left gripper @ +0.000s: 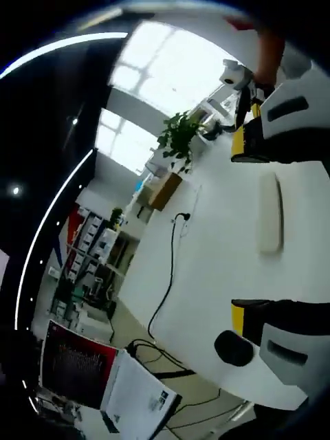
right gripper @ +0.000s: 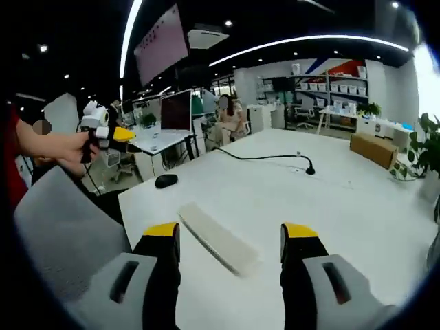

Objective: Arrange the utensils inside the cutlery case until each visible utensil rests in its matching compartment.

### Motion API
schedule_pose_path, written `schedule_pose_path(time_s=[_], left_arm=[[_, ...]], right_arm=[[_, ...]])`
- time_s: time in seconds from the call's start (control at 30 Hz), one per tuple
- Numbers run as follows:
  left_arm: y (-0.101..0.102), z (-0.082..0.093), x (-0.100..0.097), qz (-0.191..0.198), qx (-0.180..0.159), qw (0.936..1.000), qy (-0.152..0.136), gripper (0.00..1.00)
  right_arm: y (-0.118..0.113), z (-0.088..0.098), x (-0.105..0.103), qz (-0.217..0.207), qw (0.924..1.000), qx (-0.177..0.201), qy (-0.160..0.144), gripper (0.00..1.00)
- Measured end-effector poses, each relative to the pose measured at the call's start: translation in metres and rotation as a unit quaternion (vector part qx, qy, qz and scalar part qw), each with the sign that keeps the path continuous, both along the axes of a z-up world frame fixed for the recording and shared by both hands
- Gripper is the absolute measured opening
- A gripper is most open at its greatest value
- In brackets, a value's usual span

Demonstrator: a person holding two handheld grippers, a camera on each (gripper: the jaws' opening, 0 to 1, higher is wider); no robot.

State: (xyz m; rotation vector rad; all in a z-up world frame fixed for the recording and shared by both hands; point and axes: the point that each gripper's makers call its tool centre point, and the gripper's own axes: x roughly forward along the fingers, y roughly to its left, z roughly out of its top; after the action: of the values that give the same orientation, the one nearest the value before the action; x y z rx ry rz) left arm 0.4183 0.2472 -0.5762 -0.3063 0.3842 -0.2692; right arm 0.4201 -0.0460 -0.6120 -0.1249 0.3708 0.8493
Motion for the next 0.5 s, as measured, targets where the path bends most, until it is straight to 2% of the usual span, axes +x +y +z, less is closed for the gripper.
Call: schedule_pose_path(time_s=[0.03,0.07,0.1,0.13,0.17,0.2,0.23,0.27,0.3,0.33,0.37,0.4,0.43,0.47,0.5], left_arm=[[-0.009,0.018,-0.009,-0.027,0.024,0.9989,-0.03,0.79],[-0.016,0.024,-0.017,-0.047,0.036,0.9976,-0.037,0.72],[-0.02,0.031,-0.027,-0.056,0.065,0.9955,-0.041,0.68],[-0.023,0.038,-0.031,-0.063,0.081,0.9934,-0.052,0.67],[-0.028,0.045,-0.035,-0.072,0.088,0.9915,-0.064,0.71],[-0.036,0.057,-0.042,-0.085,0.09,0.9888,-0.084,0.74],[-0.04,0.064,-0.044,-0.09,0.09,0.9865,-0.103,0.75],[-0.041,0.068,-0.047,-0.091,0.089,0.9858,-0.11,0.74],[-0.041,0.069,-0.049,-0.088,0.085,0.9865,-0.109,0.71],[-0.042,0.074,-0.05,-0.083,0.088,0.985,-0.123,0.66],[-0.045,0.077,-0.051,-0.092,0.097,0.9821,-0.133,0.6],[-0.048,0.075,-0.05,-0.101,0.107,0.9808,-0.128,0.58],[-0.05,0.072,-0.048,-0.103,0.11,0.9814,-0.119,0.63],[-0.053,0.068,-0.046,-0.108,0.105,0.9826,-0.108,0.77],[-0.055,0.067,-0.045,-0.111,0.1,0.9829,-0.107,0.89]], right_arm=[[-0.001,0.009,-0.001,0.003,0.9996,-0.005,-0.027,0.54],[-0.002,0.016,-0.006,0.002,0.9992,-0.004,-0.041,0.53],[-0.001,0.017,-0.01,0.002,0.9996,-0.003,-0.029,0.54],[0.002,0.023,-0.015,0.01,0.9995,-0.005,-0.03,0.55],[0.004,0.027,-0.018,0.016,0.9991,-0.012,-0.038,0.57],[0.007,0.034,-0.021,0.024,0.9977,-0.02,-0.059,0.58],[0.009,0.035,-0.025,0.033,0.9972,-0.025,-0.062,0.59],[0.01,0.036,-0.026,0.033,0.9971,-0.027,-0.062,0.59],[0.01,0.039,-0.03,0.027,0.9974,-0.029,-0.061,0.59],[0.009,0.044,-0.033,0.021,0.9972,-0.028,-0.066,0.59],[0.008,0.048,-0.035,0.016,0.9971,-0.027,-0.07,0.59],[0.005,0.052,-0.036,0.002,0.9973,-0.019,-0.07,0.6],[0.004,0.052,-0.036,0.001,0.9974,-0.018,-0.07,0.61],[0.001,0.047,-0.034,-0.001,0.9978,-0.018,-0.064,0.62],[-0.003,0.042,-0.035,-0.007,0.9988,-0.025,-0.041,0.64]])
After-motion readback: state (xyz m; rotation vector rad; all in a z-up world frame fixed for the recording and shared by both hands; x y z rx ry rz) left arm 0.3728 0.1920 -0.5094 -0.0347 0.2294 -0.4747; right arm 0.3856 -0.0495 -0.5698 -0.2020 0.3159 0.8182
